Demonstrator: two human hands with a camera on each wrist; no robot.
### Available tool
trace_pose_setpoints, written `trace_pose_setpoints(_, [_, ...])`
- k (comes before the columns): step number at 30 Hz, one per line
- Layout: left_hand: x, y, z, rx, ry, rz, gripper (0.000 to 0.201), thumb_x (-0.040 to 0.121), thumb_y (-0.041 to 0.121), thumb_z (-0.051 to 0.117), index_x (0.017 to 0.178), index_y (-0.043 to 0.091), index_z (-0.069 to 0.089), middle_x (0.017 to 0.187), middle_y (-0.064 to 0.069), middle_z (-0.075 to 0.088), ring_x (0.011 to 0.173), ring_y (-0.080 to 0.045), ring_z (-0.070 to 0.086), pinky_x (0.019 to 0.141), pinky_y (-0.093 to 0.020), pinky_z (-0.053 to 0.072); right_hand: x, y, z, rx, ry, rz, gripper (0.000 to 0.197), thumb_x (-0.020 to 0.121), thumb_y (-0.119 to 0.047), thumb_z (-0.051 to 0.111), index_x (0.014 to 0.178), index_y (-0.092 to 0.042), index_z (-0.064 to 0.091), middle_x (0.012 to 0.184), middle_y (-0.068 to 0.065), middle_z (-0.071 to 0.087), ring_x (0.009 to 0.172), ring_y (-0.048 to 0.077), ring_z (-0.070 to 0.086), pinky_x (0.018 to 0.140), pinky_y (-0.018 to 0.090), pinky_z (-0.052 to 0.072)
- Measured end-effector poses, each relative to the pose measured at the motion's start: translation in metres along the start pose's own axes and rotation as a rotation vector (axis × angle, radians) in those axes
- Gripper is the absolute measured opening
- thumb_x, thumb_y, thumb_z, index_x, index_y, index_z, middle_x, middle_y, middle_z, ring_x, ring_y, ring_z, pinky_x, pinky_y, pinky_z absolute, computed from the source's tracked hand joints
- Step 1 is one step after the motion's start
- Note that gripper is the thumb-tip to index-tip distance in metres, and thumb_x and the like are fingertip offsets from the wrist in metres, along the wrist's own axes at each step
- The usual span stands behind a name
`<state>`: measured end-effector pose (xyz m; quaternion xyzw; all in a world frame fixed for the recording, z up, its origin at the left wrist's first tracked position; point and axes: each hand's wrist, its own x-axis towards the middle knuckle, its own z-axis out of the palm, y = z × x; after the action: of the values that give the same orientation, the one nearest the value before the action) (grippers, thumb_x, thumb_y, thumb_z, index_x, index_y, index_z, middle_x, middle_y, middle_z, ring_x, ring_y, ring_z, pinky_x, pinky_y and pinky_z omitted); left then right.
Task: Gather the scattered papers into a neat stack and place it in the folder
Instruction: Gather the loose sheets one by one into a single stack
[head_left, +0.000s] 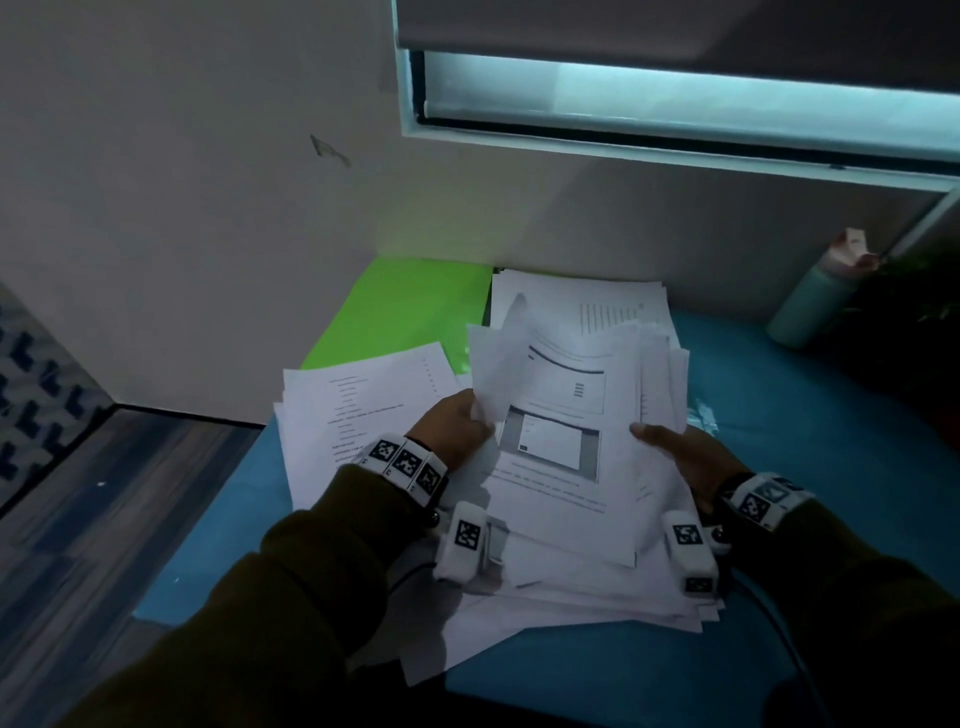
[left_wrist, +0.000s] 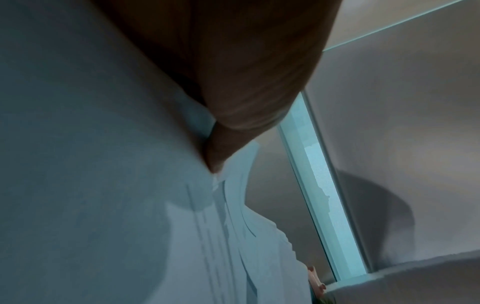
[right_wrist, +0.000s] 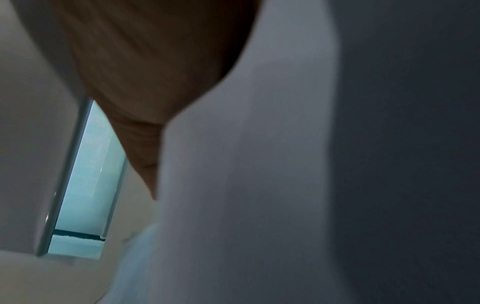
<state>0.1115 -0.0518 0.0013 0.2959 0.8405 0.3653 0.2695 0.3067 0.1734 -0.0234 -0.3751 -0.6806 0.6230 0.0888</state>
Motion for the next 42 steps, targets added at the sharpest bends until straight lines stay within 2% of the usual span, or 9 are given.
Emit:
trace_pose_setpoints(3, [-0.001, 0.004, -0.008, -0.025, -0.025, 0.035, 0.038, 0.081, 0.017, 0.065, 0.118, 0.010, 0.061, 0.118, -0.016, 0.068, 0.112, -0.028, 0.061, 0.093, -0.035, 0.047, 0.004, 0.003, -0.005, 0.023, -0.006, 0.022, 0.092, 0.029, -0.077, 0.079, 0.097, -0.016, 0.069, 0.097, 0.015, 0.071, 0.089, 0.036, 0.068, 0.084, 0.049, 0.055])
trace_pose_setpoints(10, [0.013, -0.008, -0.033, -0.058, -0.111, 0.049, 0.083, 0.054, 0.027, 0.064, 0.136, 0.033, 0.050, 0.128, -0.006, 0.066, 0.117, -0.028, 0.060, 0.102, -0.053, 0.046, 0.004, 0.008, -0.010, -0.008, -0.016, -0.027, 0.071, 0.053, -0.070, 0.079, 0.099, -0.016, 0.074, 0.097, 0.016, 0.074, 0.090, 0.038, 0.071, 0.093, 0.059, 0.050])
trace_pose_setpoints(15, [0.007, 0.001, -0.021, -0.181, -0.230, 0.079, 0.078, 0.068, -0.012, 0.062, 0.137, 0.022, 0.049, 0.121, -0.008, 0.068, 0.115, -0.027, 0.062, 0.095, -0.040, 0.051, -0.013, -0.002, -0.001, 0.049, -0.063, -0.105, 0.065, 0.059, -0.051, 0.083, 0.110, -0.014, 0.069, 0.104, 0.012, 0.074, 0.094, 0.031, 0.071, 0.089, 0.052, 0.054])
trace_pose_setpoints(18, [0.005, 0.012, -0.003, -0.144, -0.145, 0.069, 0.072, 0.080, -0.002, 0.060, 0.144, 0.023, 0.038, 0.117, -0.012, 0.065, 0.109, -0.028, 0.061, 0.083, -0.032, 0.052, -0.011, 0.000, 0.000, 0.093, -0.064, -0.118, 0.055, 0.067, -0.029, 0.084, 0.116, -0.011, 0.066, 0.109, 0.012, 0.073, 0.100, 0.031, 0.069, 0.091, 0.051, 0.053])
trace_pose_setpoints(23, [0.008, 0.012, 0.005, -0.135, 0.014, -0.010, 0.090, 0.087, 0.008, 0.061, 0.157, 0.023, 0.008, 0.153, -0.015, 0.034, 0.134, -0.032, 0.046, 0.109, -0.048, 0.041, -0.003, 0.009, -0.002, 0.127, -0.043, -0.099, 0.084, 0.043, -0.039, 0.093, 0.115, -0.006, 0.066, 0.113, 0.016, 0.071, 0.104, 0.034, 0.067, 0.098, 0.055, 0.048])
trace_pose_setpoints(31, [0.012, -0.007, -0.015, -0.320, 0.057, -0.139, 0.049, 0.080, -0.011, 0.052, 0.127, 0.002, 0.059, 0.115, -0.014, 0.066, 0.093, -0.026, 0.062, 0.083, -0.035, 0.052, -0.003, 0.007, -0.005, -0.082, -0.019, -0.196, 0.079, 0.052, -0.071, 0.077, 0.113, -0.022, 0.069, 0.105, -0.001, 0.075, 0.096, 0.020, 0.071, 0.092, 0.046, 0.054])
trace_pose_setpoints(35, [0.012, 0.003, 0.000, -0.073, -0.043, -0.094, 0.070, 0.060, 0.010, 0.049, 0.128, 0.011, 0.062, 0.127, -0.021, 0.063, 0.114, -0.038, 0.060, 0.100, -0.042, 0.050, -0.004, 0.007, -0.006, -0.206, 0.023, -0.214, 0.082, 0.062, -0.078, 0.064, 0.115, -0.016, 0.067, 0.104, 0.003, 0.074, 0.093, 0.019, 0.070, 0.088, 0.040, 0.054])
trace_pose_setpoints(38, [0.004, 0.014, 0.011, 0.077, -0.048, -0.079, 0.059, 0.081, 0.019, 0.047, 0.140, 0.017, 0.052, 0.134, -0.025, 0.049, 0.121, -0.042, 0.055, 0.106, -0.043, 0.044, -0.003, 0.005, -0.006, -0.189, 0.050, -0.181, 0.071, 0.070, -0.077, 0.057, 0.110, -0.019, 0.066, 0.095, 0.001, 0.073, 0.081, 0.017, 0.069, 0.074, 0.029, 0.052])
trace_pose_setpoints(42, [-0.005, 0.016, 0.025, 0.286, -0.129, 0.002, 0.075, 0.091, 0.040, 0.064, 0.154, 0.017, 0.029, 0.149, -0.021, 0.030, 0.138, -0.037, 0.036, 0.115, -0.041, 0.033, 0.001, 0.010, -0.006, -0.022, -0.018, -0.151, 0.078, 0.036, -0.061, 0.087, 0.102, -0.023, 0.071, 0.100, 0.002, 0.076, 0.089, 0.021, 0.073, 0.085, 0.040, 0.055])
